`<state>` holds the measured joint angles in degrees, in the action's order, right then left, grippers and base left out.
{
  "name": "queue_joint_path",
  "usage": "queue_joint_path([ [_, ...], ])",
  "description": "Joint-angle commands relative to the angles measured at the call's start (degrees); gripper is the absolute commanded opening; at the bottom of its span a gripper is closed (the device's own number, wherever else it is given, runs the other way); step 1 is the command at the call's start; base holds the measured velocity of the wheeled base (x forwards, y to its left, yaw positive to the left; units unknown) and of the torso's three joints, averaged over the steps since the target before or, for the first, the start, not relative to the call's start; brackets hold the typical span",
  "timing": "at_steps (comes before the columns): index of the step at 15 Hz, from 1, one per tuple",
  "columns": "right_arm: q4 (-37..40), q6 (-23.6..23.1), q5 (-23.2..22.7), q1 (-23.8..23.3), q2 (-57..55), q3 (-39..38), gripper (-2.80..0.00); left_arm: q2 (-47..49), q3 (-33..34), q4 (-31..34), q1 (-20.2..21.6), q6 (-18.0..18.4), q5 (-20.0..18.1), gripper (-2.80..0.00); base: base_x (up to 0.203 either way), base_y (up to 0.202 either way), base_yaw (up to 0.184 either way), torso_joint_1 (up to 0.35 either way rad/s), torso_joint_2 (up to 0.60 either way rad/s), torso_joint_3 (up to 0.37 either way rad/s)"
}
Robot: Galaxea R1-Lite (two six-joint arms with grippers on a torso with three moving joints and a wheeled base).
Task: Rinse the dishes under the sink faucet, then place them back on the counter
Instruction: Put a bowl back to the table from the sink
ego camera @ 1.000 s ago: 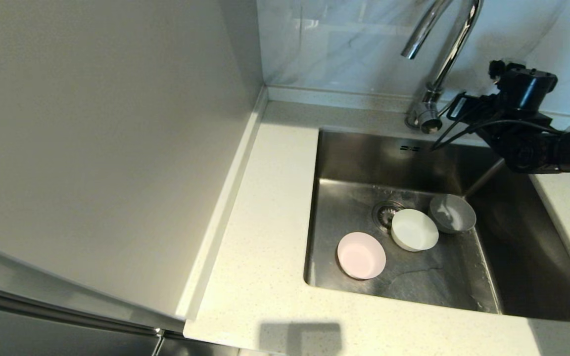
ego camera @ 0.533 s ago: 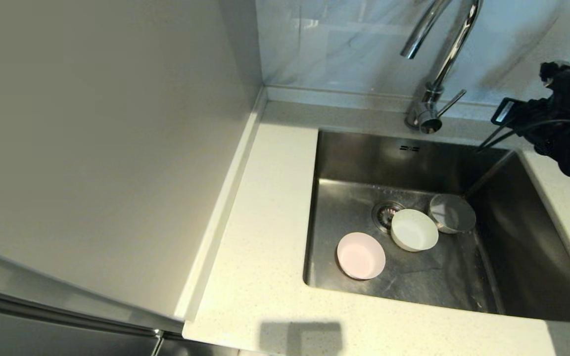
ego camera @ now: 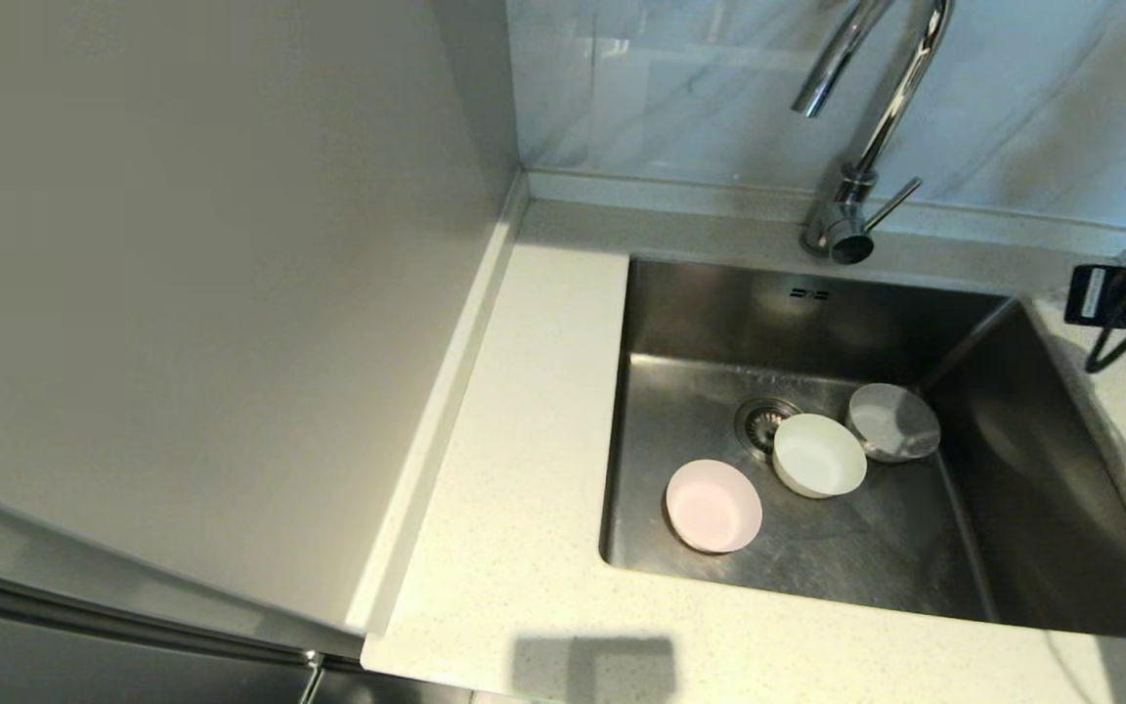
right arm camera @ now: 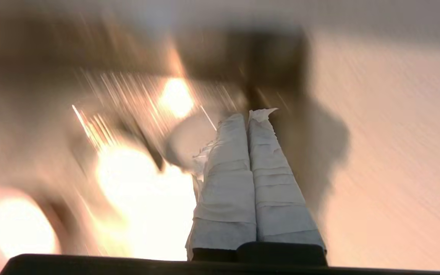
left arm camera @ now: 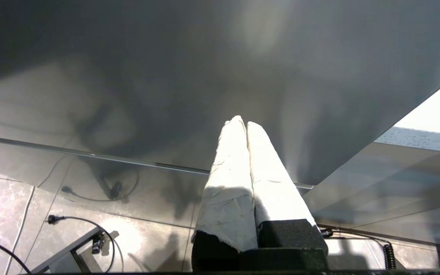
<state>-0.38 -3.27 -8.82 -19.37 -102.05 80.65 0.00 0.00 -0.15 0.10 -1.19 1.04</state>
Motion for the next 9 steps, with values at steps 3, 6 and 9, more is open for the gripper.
queue_joint_path([
  [3, 14.2, -19.3, -1.4, -4.0, 9.2, -1.5, -2.8, -0.2, 0.0, 0.0, 0.0, 0.0, 0.0, -2.8, 0.0, 0.0, 0.0, 0.0, 0.0, 0.0],
  [6, 14.4, -23.3, -1.3, -2.4, 9.9, -3.0, -2.8, -0.2, 0.0, 0.0, 0.0, 0.0, 0.0, -2.8, 0.0, 0.0, 0.0, 0.0, 0.0, 0.0],
  [9, 14.3, -24.3, -0.8, -1.0, 11.3, -6.0, -2.8, -0.2, 0.0, 0.0, 0.0, 0.0, 0.0, -2.8, 0.0, 0.0, 0.0, 0.0, 0.0, 0.0],
])
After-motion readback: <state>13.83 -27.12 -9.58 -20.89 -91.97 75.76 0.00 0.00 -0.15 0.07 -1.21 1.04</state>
